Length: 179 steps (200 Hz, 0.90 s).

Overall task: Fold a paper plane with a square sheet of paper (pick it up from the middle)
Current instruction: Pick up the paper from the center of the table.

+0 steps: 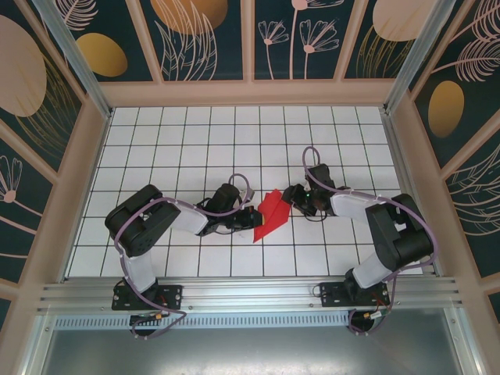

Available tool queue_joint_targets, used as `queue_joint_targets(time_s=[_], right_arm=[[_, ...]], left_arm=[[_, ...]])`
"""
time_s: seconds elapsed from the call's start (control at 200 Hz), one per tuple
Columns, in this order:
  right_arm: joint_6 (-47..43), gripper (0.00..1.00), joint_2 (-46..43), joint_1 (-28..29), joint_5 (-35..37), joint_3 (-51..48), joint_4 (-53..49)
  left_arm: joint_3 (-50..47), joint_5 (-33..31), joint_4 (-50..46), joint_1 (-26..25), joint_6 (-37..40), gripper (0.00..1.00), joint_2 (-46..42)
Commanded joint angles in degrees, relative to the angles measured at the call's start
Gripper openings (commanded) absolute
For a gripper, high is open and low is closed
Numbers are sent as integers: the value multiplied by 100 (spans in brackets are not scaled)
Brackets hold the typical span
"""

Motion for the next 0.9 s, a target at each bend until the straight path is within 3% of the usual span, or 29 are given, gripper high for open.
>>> queue_joint_targets(time_s=[0.0,0.61,0.891], right_arm=[[-71,50,227,57,-473,-45,785],[115,48,69,-156,-1238,-546,1639],[50,45,4,-169,-1482,-653,1869]], left_arm=[[-97,223,134,-13,-80,10,108],[-330,672,1121,-12,-657,10,281],[-348,599,1119,-13,-669,10,266]])
